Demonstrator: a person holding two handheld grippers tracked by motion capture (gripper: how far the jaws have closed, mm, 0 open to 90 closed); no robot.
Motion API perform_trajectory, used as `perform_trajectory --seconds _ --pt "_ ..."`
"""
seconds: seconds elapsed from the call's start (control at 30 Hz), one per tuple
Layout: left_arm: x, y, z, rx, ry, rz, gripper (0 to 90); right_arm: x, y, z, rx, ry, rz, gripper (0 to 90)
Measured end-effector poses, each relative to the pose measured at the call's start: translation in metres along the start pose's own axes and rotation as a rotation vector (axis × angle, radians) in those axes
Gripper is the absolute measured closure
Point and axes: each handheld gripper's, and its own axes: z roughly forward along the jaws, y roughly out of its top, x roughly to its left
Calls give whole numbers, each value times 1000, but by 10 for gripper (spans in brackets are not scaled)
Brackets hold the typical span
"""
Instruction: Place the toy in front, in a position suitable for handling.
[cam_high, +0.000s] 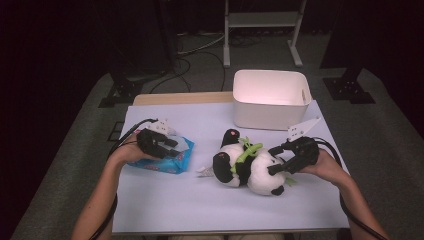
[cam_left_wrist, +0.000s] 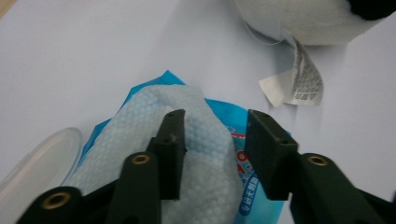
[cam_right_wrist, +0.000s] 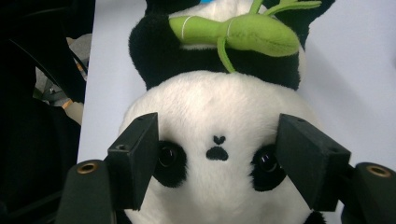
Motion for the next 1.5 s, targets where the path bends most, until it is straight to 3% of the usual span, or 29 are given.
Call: perform_trajectory --seconds 0.03,0.07,0.1,0.27,0.4,0.57,0.6,1.27,1.5 --pt "0 0 0 8 5 5 674 0 0 0 -2 -1 0 298" --pt "1 -1 1 17 8 5 674 0 0 0 -2 -1 0 298" --pt "1 -2 1 15 9 1 768 0 -1 0 -5 -1 0 298" --pt "-1 -3 -1 19 -1 15 897 0 -1 0 -9 -1 2 298" --pt "-3 -5 -4 -52 -35 -11 900 1 -2 0 -11 -2 0 298" --pt "-6 -3 -4 -87 -74 -16 900 0 -2 0 -12 -1 0 298" --pt "-6 -2 -5 -109 -87 -34 900 1 -2 0 -13 -1 0 298" --pt "-16 7 -8 -129 -144 8 900 0 -2 0 -14 3 -1 297" --pt "-20 15 -8 -141 -182 29 900 0 -2 0 -14 4 0 297"
